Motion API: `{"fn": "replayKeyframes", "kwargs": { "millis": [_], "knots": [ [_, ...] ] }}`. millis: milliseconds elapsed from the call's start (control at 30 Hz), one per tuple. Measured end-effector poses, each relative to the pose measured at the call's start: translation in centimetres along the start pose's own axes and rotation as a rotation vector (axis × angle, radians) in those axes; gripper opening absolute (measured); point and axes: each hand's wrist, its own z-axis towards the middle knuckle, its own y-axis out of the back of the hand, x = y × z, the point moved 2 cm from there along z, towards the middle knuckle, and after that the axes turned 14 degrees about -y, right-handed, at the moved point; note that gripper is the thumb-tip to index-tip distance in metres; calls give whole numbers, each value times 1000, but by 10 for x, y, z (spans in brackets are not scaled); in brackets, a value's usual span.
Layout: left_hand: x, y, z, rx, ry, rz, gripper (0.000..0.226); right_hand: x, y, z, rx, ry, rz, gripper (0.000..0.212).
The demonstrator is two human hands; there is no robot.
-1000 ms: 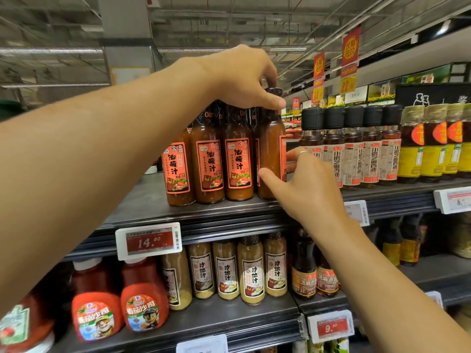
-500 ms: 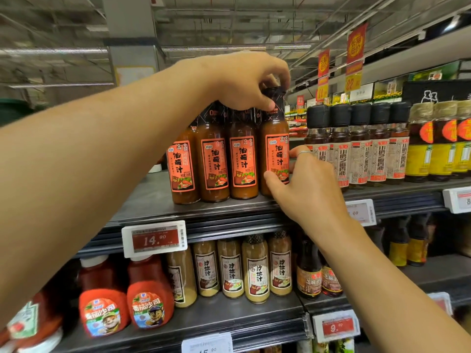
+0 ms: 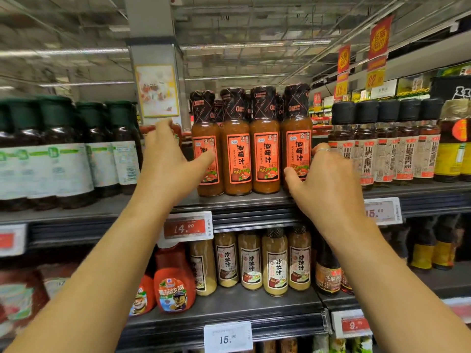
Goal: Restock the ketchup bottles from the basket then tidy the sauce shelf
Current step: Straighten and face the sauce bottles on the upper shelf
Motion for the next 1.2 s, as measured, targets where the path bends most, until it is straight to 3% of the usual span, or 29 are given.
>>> {"fn": "replayKeyframes", "kwargs": {
  "millis": [100, 300, 467, 1000, 1200],
  "knots": [
    [13, -11, -10, 120, 96, -61, 90, 3, 0, -3, 1, -5, -2, 43],
    [21, -17, -16, 165, 110, -59, 79, 0, -6, -3, 64, -60, -20, 45],
    [19, -17, -18, 201, 79, 20, 42, -3, -8, -3, 73, -67, -7, 44],
    [22, -20, -19, 193, 57, -35, 53, -5, -12, -7, 81, -42, 47, 45],
    [23, -18, -17, 164, 92, -139, 40, -2, -12, -12, 82, -86, 51, 44]
  ]
}}
